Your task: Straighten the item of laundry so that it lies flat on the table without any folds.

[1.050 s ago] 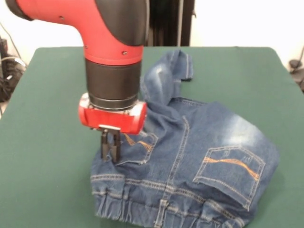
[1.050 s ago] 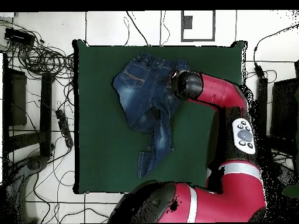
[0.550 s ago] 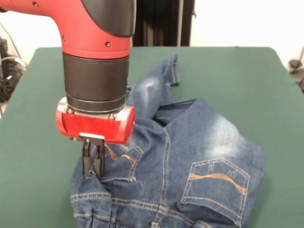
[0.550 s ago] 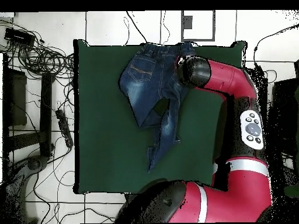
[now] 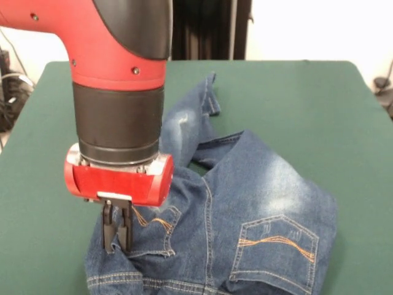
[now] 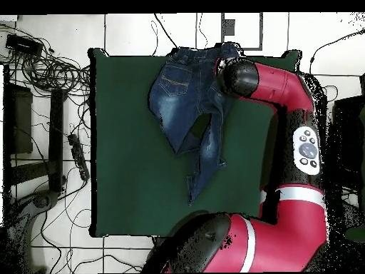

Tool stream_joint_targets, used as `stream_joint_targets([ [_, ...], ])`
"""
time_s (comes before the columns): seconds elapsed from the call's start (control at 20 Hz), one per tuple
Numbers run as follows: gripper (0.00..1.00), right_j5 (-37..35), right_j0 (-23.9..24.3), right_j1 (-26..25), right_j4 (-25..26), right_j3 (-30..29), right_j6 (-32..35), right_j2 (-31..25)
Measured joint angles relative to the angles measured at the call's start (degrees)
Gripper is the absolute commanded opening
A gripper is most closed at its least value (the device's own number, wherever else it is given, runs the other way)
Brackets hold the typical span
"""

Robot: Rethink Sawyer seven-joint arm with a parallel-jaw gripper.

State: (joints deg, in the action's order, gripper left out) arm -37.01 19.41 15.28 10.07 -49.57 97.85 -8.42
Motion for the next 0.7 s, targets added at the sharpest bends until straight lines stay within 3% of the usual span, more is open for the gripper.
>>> stream_joint_targets([
  [0.7,0.00,-1.7,1.3,-2.2,0.8,2.6,0.0,-2.3],
])
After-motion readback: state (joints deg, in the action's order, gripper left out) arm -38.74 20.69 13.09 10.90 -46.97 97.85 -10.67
